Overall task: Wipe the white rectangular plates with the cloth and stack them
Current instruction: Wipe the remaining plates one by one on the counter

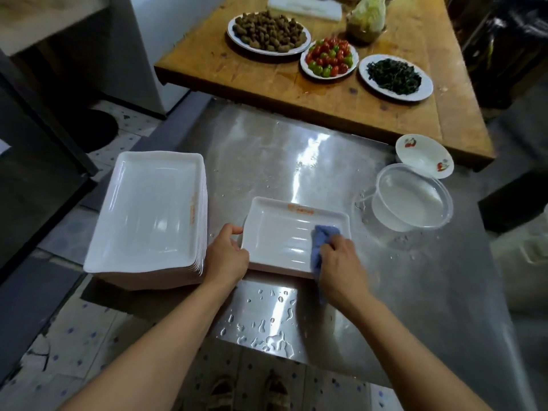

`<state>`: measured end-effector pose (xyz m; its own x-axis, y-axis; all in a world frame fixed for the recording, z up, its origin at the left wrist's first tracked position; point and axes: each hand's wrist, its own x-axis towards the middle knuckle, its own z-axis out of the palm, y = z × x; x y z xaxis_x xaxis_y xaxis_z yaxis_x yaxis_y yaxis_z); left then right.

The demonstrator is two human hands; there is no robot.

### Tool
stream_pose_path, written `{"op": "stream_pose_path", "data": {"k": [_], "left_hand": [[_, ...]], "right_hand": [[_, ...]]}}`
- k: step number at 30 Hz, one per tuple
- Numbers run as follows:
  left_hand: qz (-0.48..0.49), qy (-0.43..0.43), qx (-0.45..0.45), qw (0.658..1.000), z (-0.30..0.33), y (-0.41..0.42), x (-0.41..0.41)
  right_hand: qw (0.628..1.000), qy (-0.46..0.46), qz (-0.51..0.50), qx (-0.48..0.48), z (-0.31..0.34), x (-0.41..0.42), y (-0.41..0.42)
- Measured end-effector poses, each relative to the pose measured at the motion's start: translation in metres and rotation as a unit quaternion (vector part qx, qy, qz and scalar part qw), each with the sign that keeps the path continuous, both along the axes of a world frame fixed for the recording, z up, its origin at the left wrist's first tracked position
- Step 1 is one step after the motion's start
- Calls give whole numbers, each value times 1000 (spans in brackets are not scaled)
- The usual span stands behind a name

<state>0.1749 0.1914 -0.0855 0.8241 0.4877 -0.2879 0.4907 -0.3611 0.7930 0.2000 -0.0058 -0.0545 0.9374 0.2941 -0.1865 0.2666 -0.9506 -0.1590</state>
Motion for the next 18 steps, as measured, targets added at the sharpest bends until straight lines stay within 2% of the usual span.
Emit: {"op": "stream_pose_path", "data": {"k": [3, 7, 9, 13, 18], "left_hand": [[11, -2, -35, 999, -1, 1, -1], [11, 0, -37, 999, 0, 1, -2], [7, -1, -25, 1000, 1, 1, -2], [-5, 3, 20, 1000, 2, -1, -2], [-26, 1, 53, 998, 2, -5, 0]], "right_hand": [[994, 16, 45, 95, -8, -17, 31], [986, 5, 103, 135, -16, -22, 77], [986, -28, 115, 120, -19, -21, 83], [984, -69, 159, 33, -17, -18, 51], [994, -72, 80, -27, -6, -23, -23]]}}
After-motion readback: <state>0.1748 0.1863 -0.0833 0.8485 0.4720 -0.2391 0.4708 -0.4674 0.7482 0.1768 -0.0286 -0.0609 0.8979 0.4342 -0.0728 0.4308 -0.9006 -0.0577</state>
